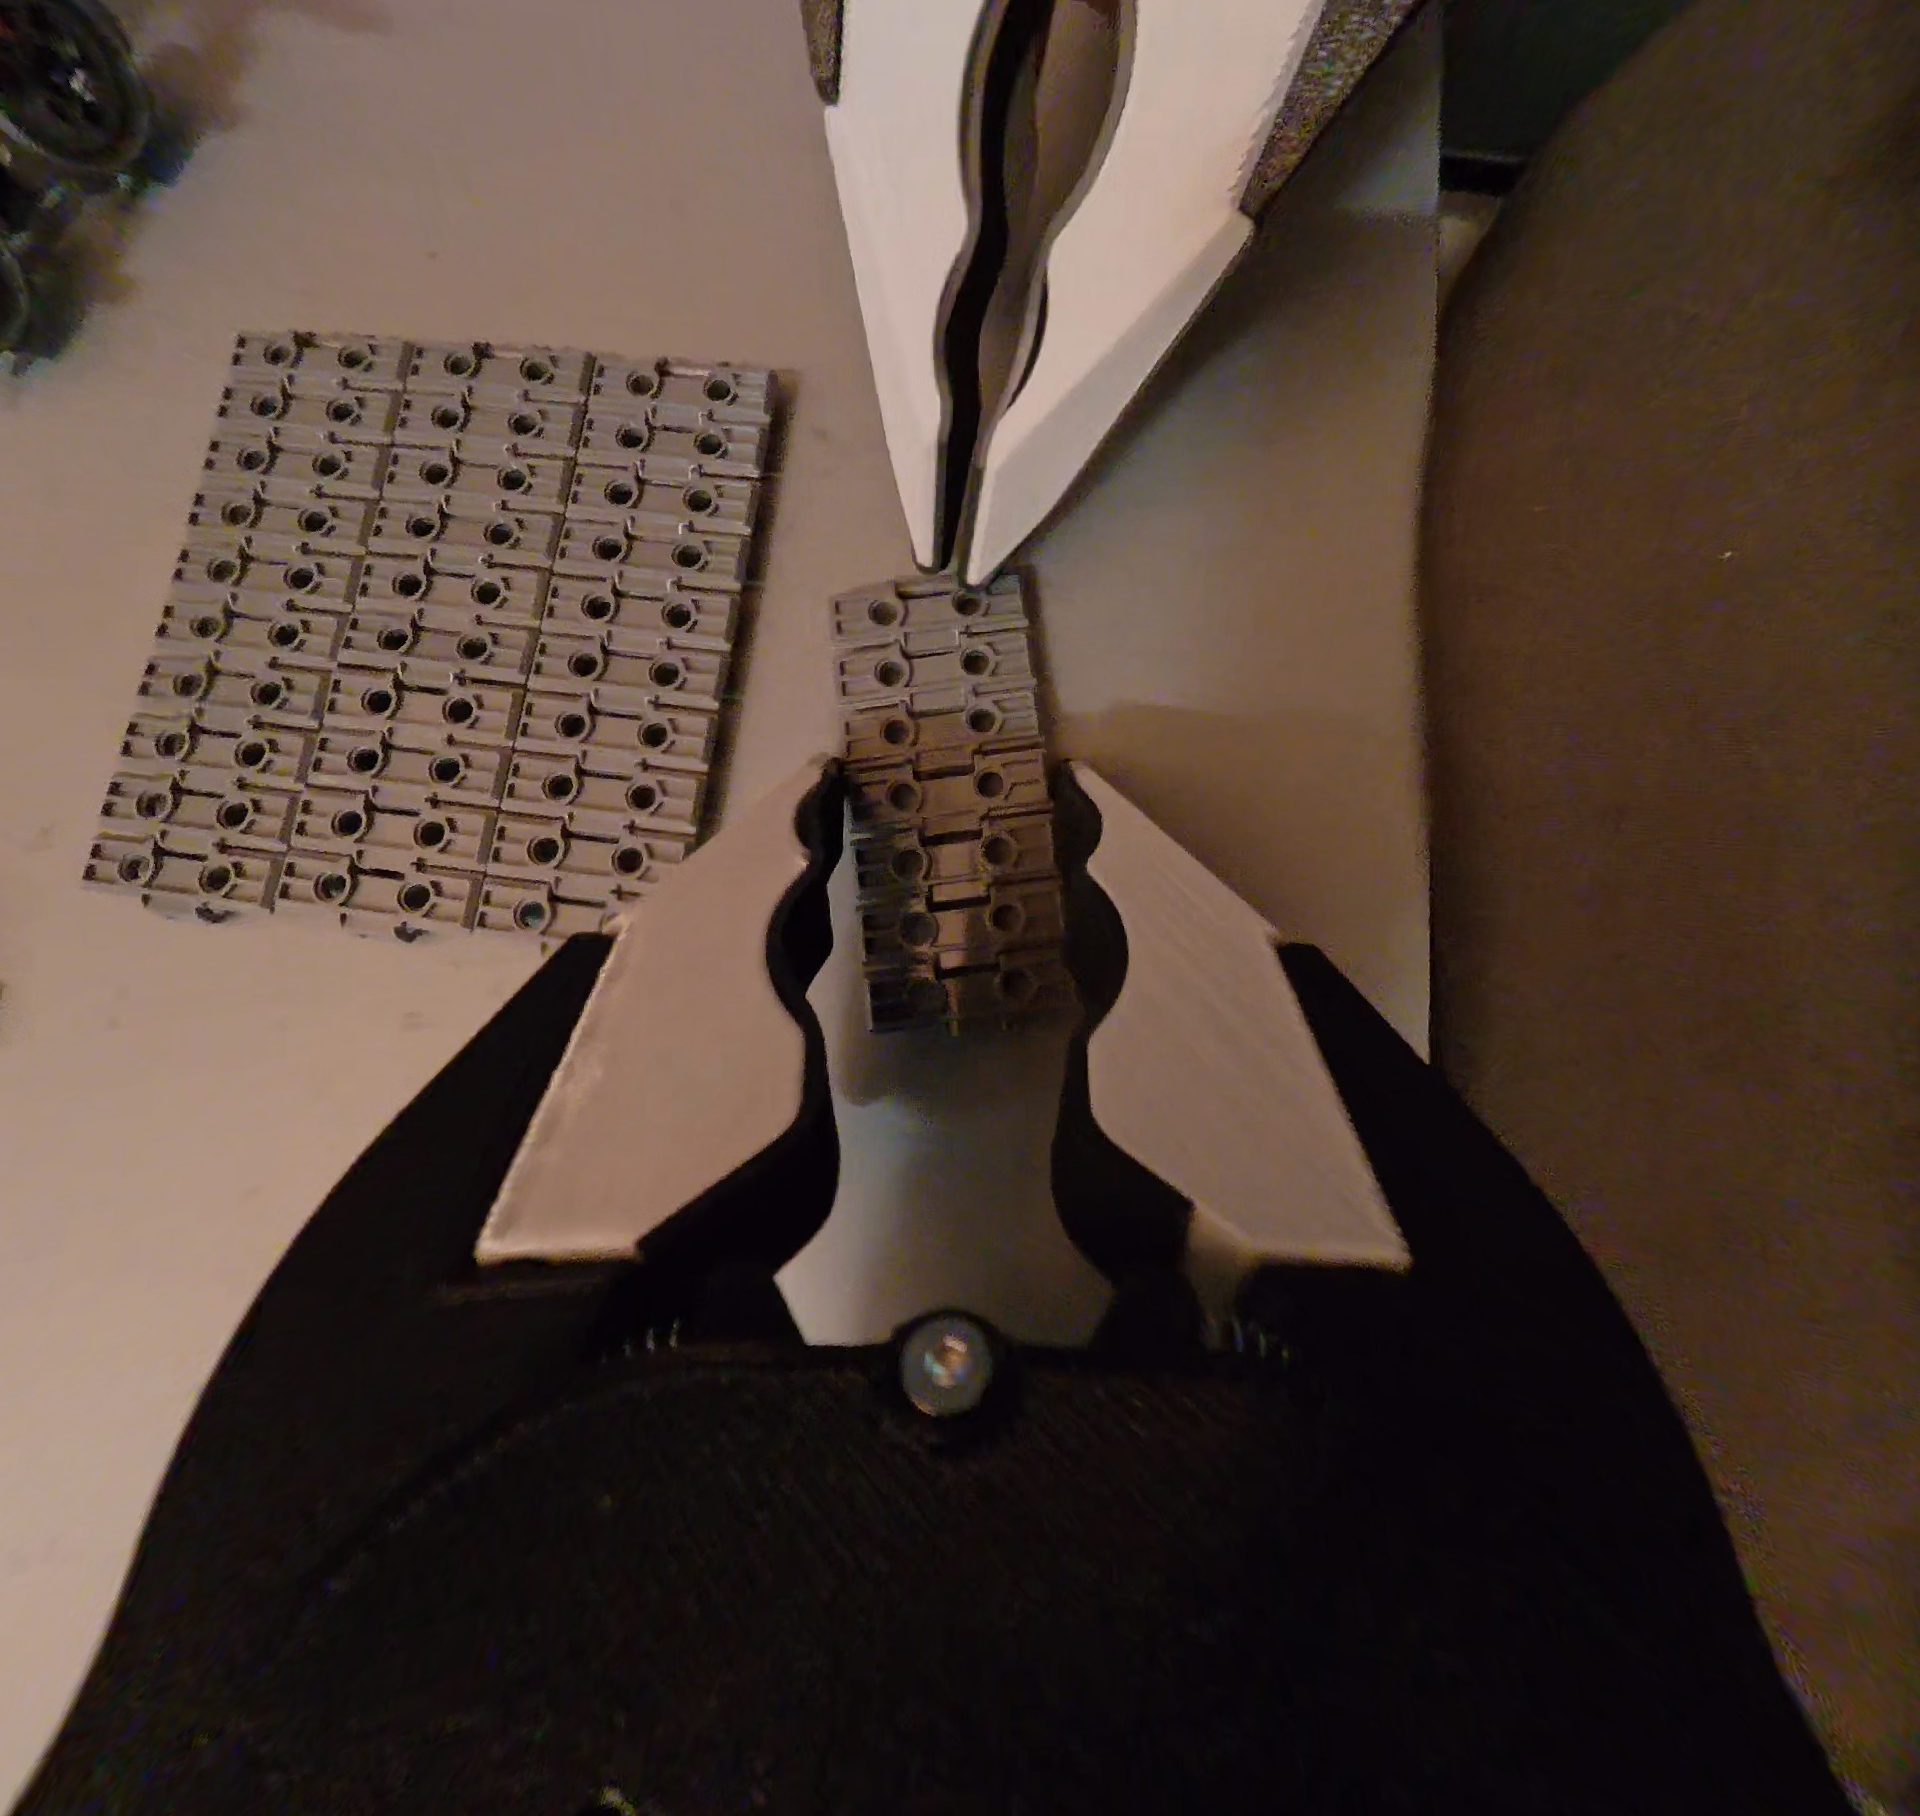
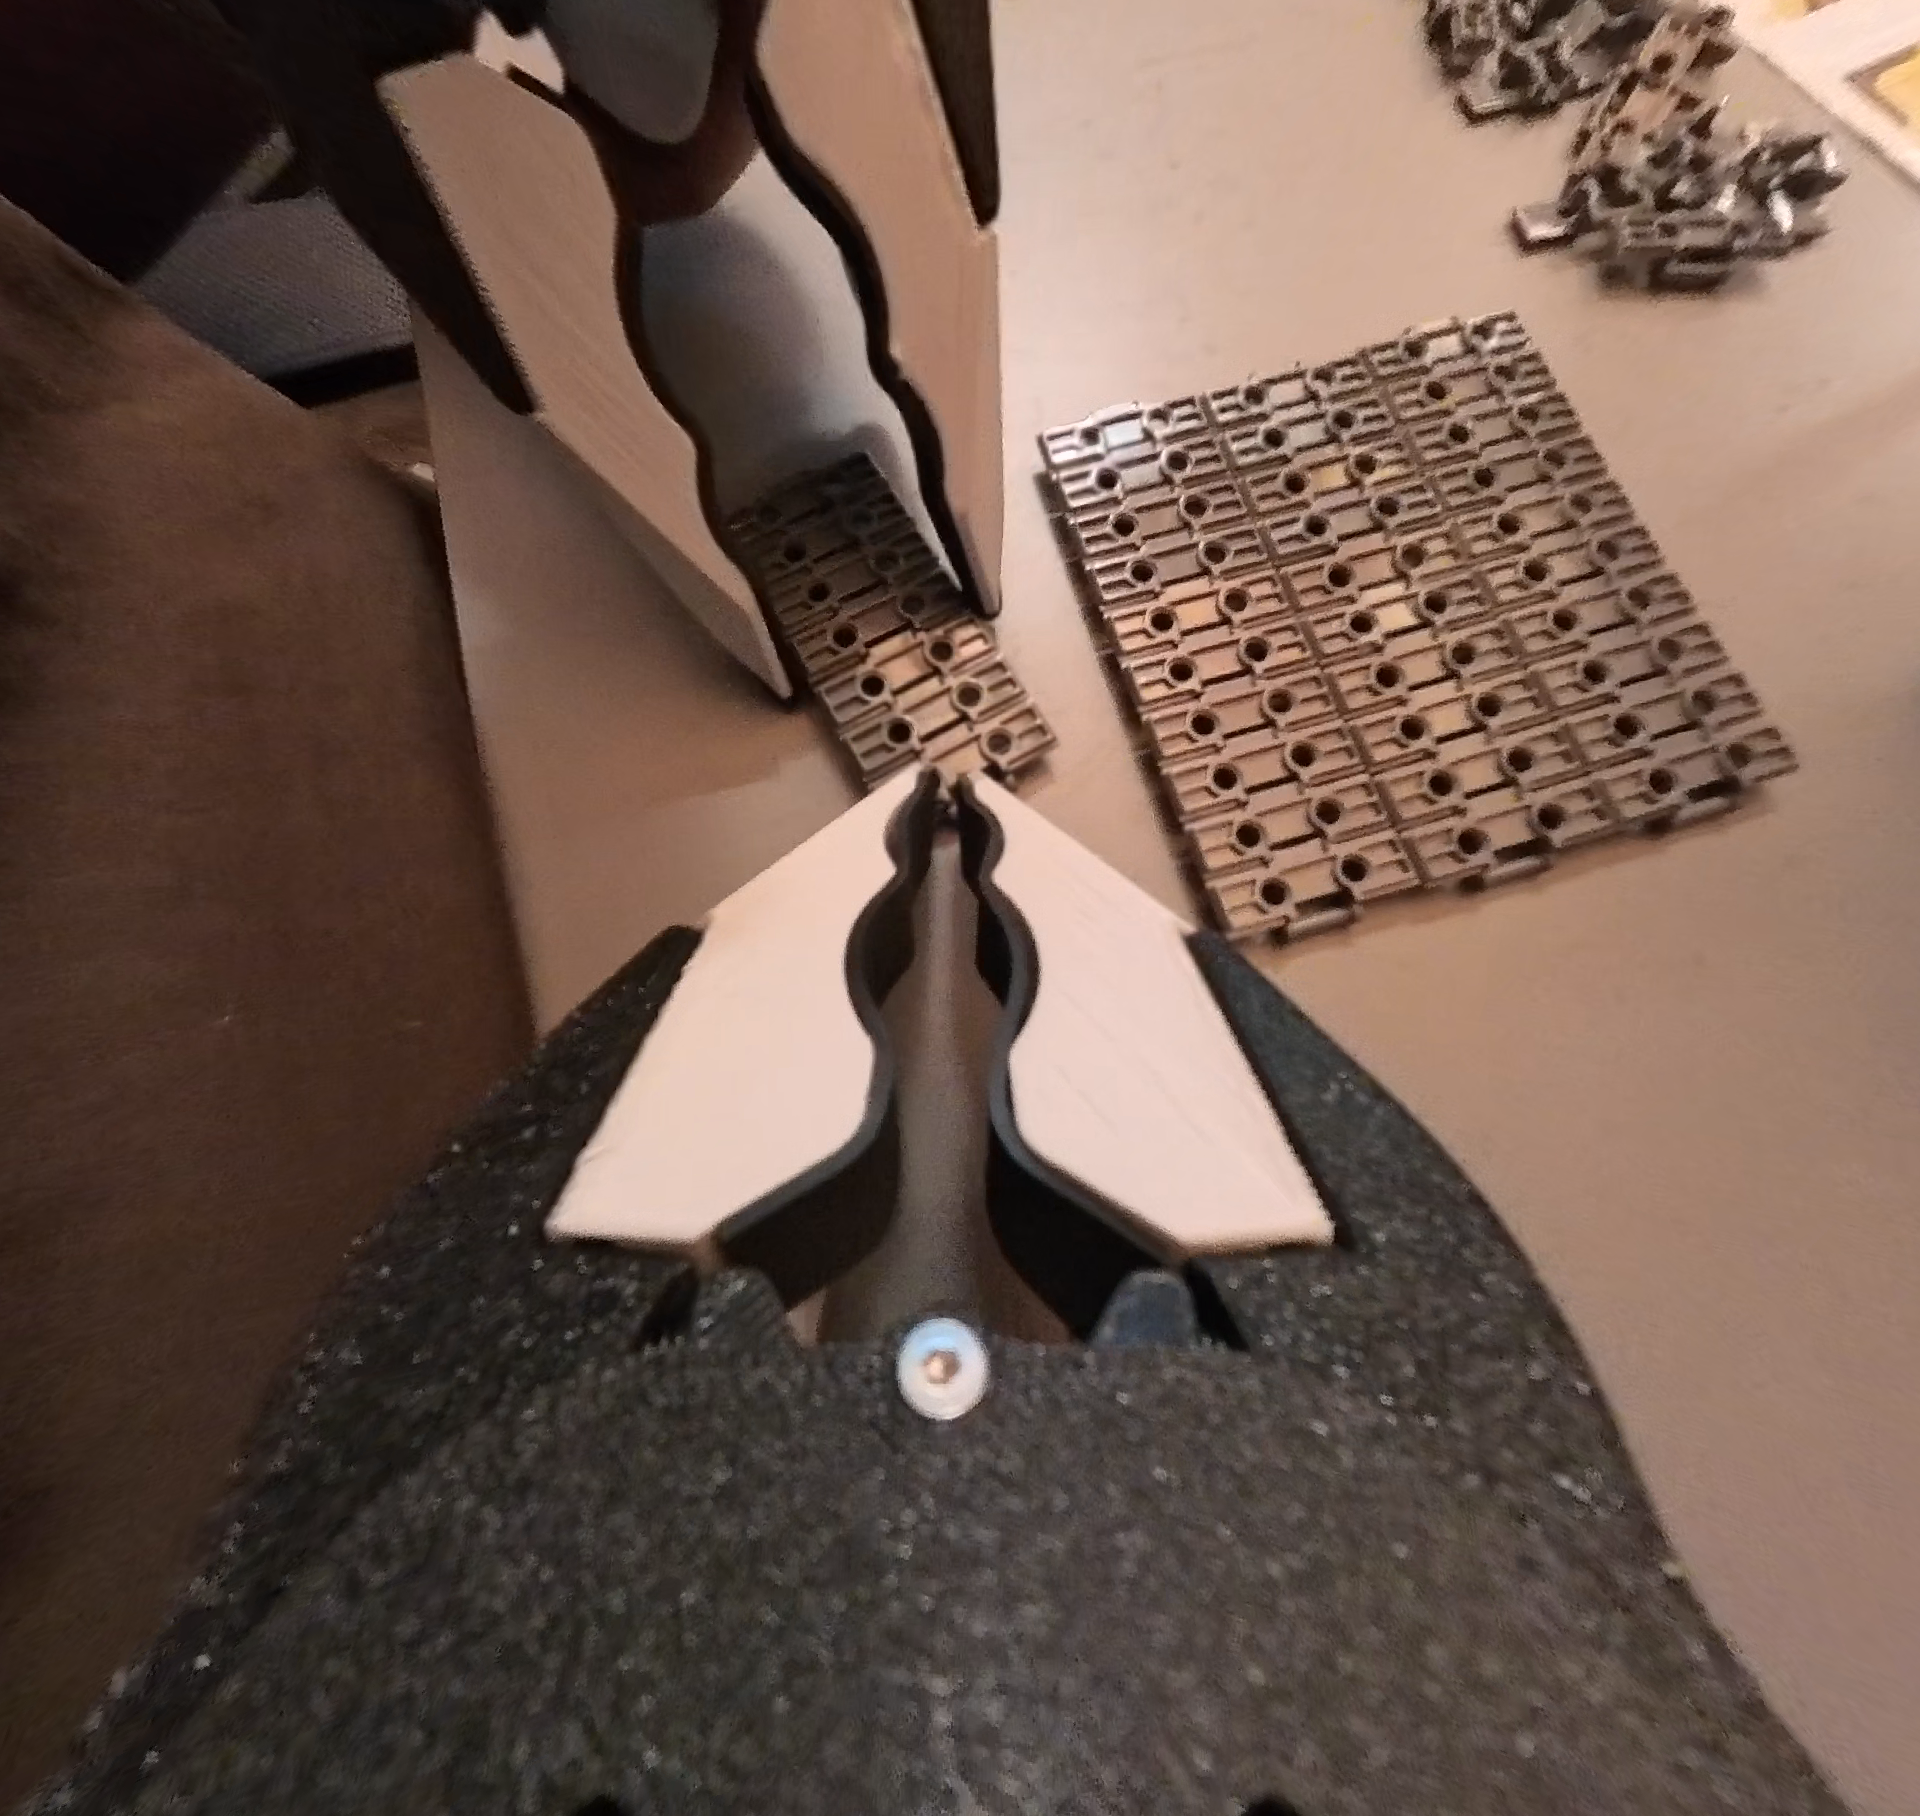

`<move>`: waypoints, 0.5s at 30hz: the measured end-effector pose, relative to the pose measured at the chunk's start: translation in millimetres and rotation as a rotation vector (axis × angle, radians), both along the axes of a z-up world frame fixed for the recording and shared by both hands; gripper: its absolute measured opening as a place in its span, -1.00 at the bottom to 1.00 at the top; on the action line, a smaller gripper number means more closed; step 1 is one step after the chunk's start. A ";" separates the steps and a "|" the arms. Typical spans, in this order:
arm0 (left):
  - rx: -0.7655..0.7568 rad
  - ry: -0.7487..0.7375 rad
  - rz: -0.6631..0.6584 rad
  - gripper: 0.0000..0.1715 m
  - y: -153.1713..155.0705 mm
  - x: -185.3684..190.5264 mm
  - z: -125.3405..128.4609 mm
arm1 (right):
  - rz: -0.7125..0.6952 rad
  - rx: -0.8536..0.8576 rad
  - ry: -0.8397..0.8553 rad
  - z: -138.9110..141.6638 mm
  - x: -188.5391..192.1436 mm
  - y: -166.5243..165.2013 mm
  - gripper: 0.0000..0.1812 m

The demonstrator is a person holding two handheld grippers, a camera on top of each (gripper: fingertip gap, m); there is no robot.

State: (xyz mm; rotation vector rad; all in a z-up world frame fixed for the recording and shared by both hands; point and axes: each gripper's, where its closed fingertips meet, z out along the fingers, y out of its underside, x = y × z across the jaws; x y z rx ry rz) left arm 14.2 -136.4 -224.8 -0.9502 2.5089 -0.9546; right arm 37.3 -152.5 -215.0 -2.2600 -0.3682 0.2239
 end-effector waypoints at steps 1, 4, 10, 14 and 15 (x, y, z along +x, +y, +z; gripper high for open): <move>0.011 -0.006 -0.008 -0.56 -1.4 0.3 0.7 | -0.005 -0.015 0.013 -2.0 0.0 -2.0 -0.97; 0.030 -0.014 -0.029 -0.57 -5.5 2.4 1.7 | -0.019 -0.018 0.057 -0.8 -1.2 -6.3 -0.94; 0.045 -0.021 -0.032 -0.47 -0.9 4.6 2.0 | -0.052 0.026 0.094 7.3 -0.4 -11.6 -0.90; 0.012 0.004 -0.028 -0.44 1.2 -4.5 3.5 | -0.074 0.014 0.070 3.9 2.7 -12.2 -0.79; 0.014 0.005 -0.021 -0.44 3.2 -6.0 3.1 | -0.074 0.004 0.070 2.3 2.7 -12.1 -0.78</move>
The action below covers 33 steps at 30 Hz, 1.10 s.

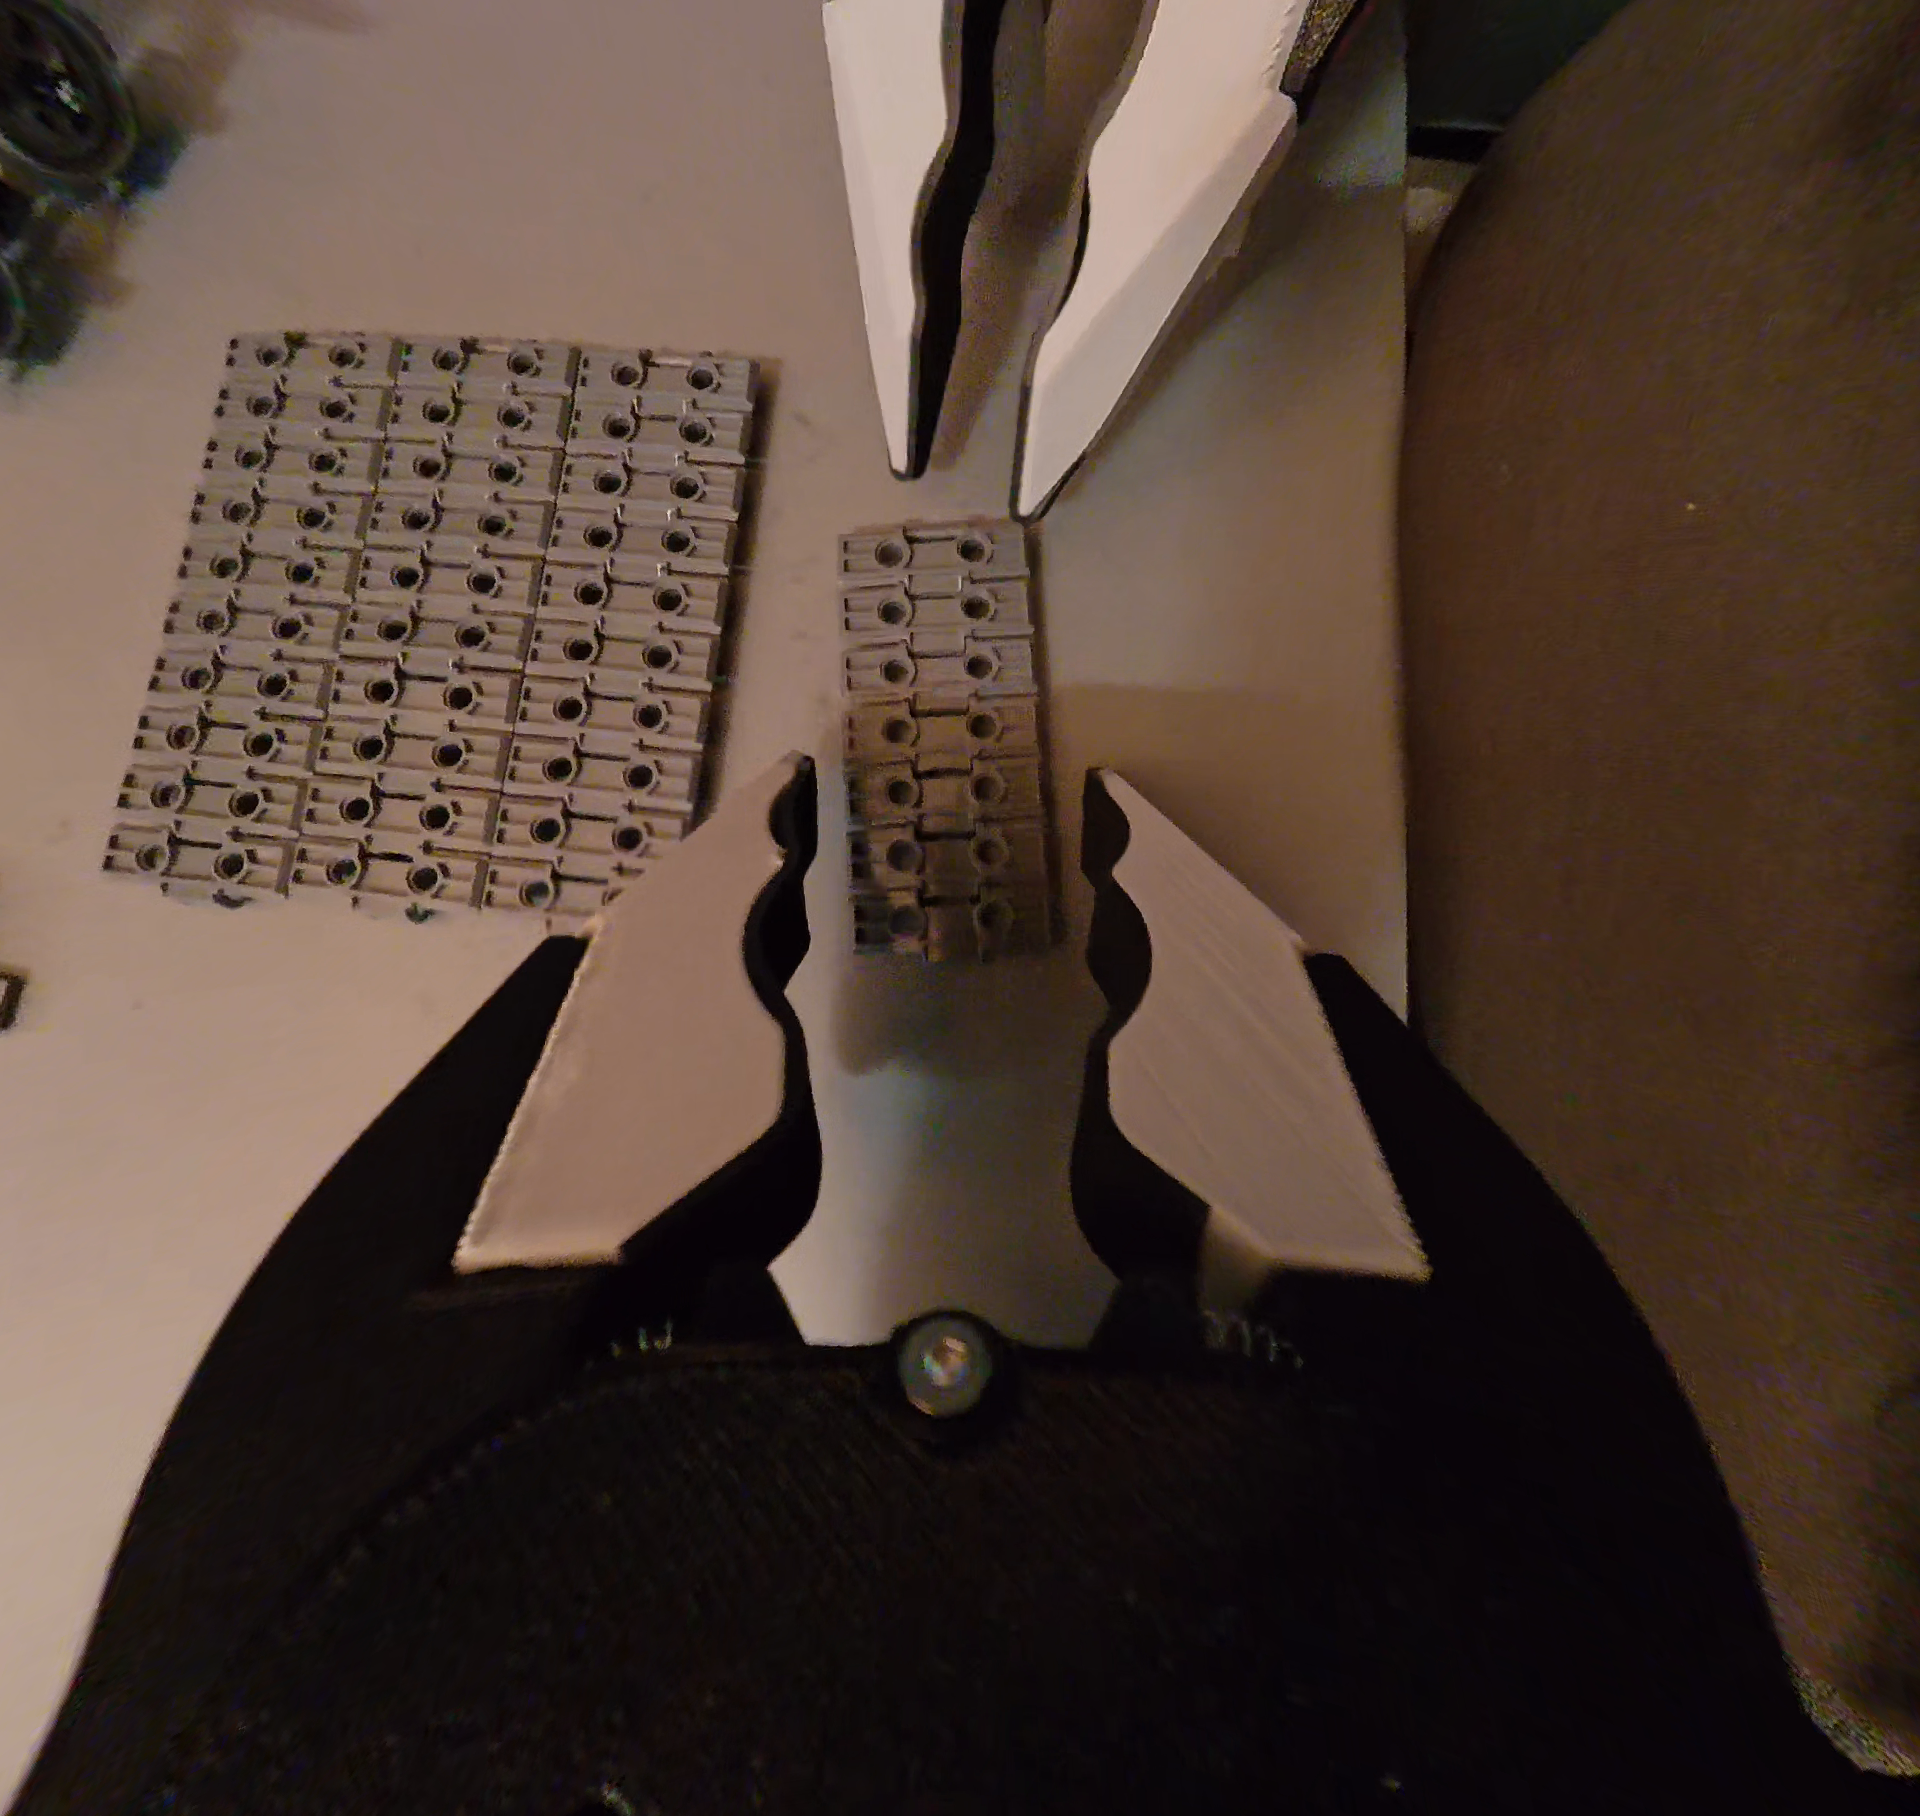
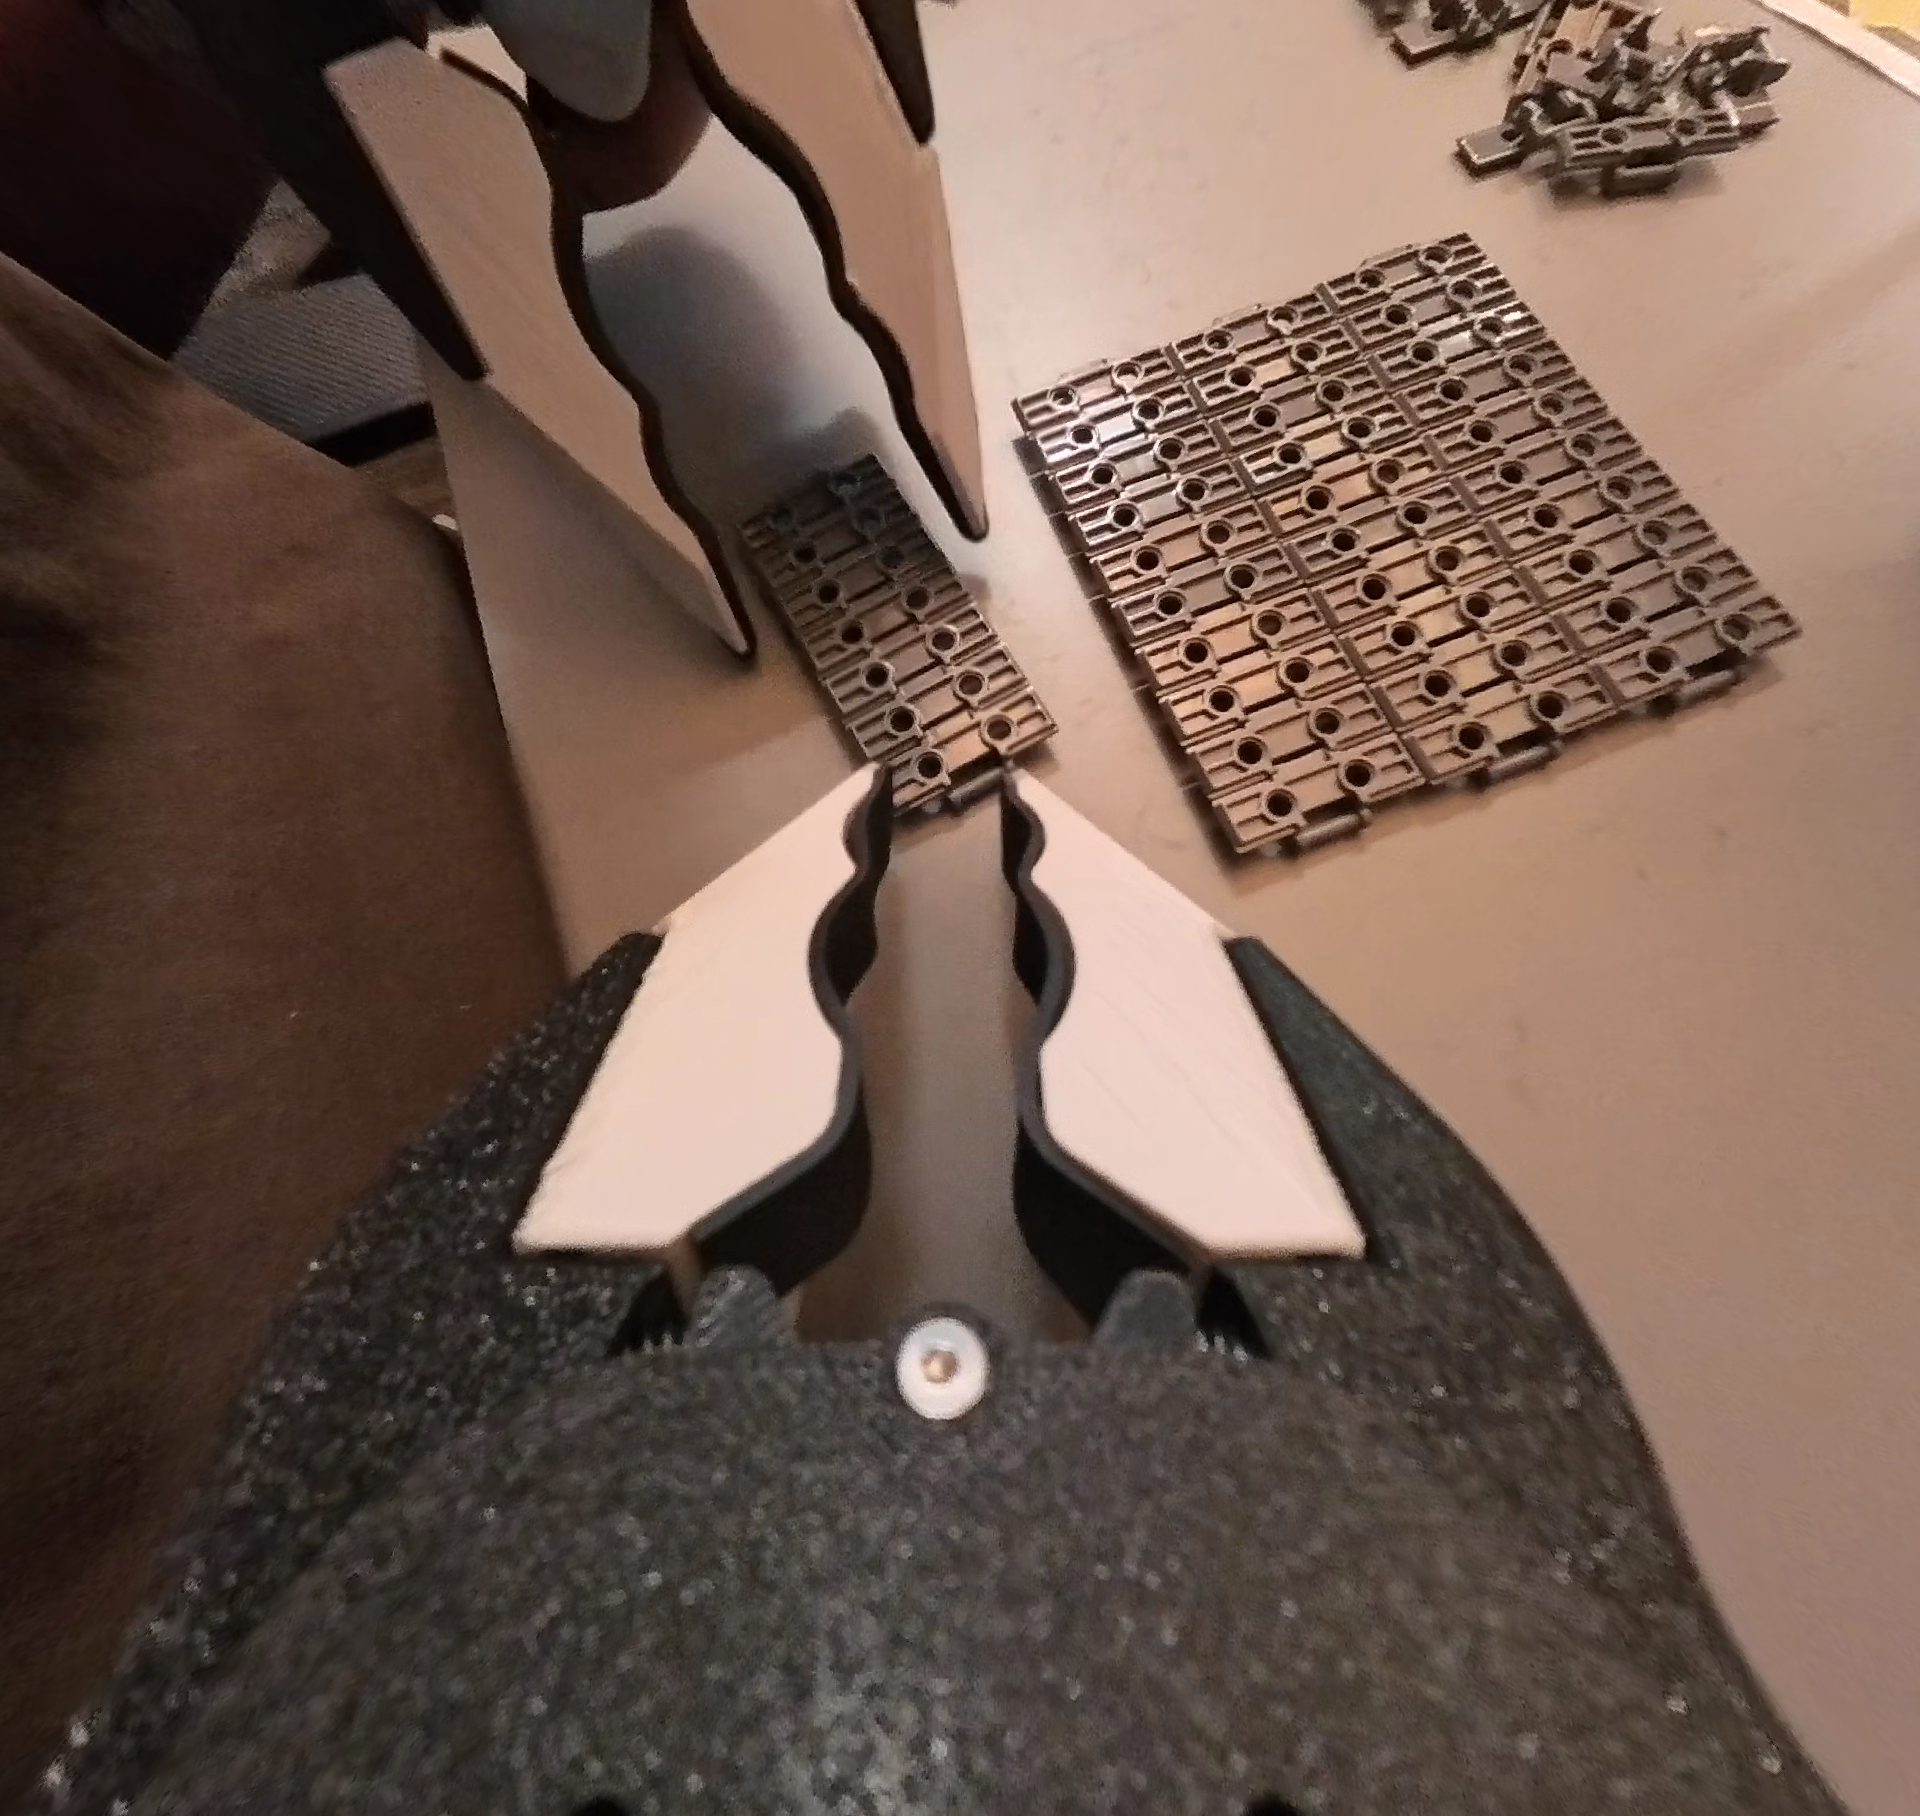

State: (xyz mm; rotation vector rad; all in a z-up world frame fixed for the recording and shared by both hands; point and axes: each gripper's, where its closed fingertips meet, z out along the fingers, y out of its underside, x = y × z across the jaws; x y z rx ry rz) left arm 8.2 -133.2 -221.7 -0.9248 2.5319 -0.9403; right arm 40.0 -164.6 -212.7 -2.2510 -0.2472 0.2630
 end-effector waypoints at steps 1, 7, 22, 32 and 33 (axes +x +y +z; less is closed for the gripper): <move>0.005 0.001 0.008 -0.44 2.4 -1.3 -0.6 | 0.005 -0.012 0.004 -1.7 -0.8 -0.1 -0.77; 0.013 -0.005 0.047 -0.49 13.5 -4.9 -1.3 | 0.023 -0.061 0.040 -7.5 -5.9 0.1 -0.72; -0.028 -0.093 0.058 -0.49 22.0 -2.6 15.8 | -0.005 -0.059 0.047 -1.7 -0.6 3.4 -0.72; -0.078 -0.235 0.219 -0.45 54.1 23.2 48.9 | -0.102 0.014 -0.064 16.7 33.2 12.5 -0.71; -0.072 -0.250 0.245 -0.44 60.4 28.6 52.9 | -0.118 0.031 -0.079 21.2 39.6 15.0 -0.71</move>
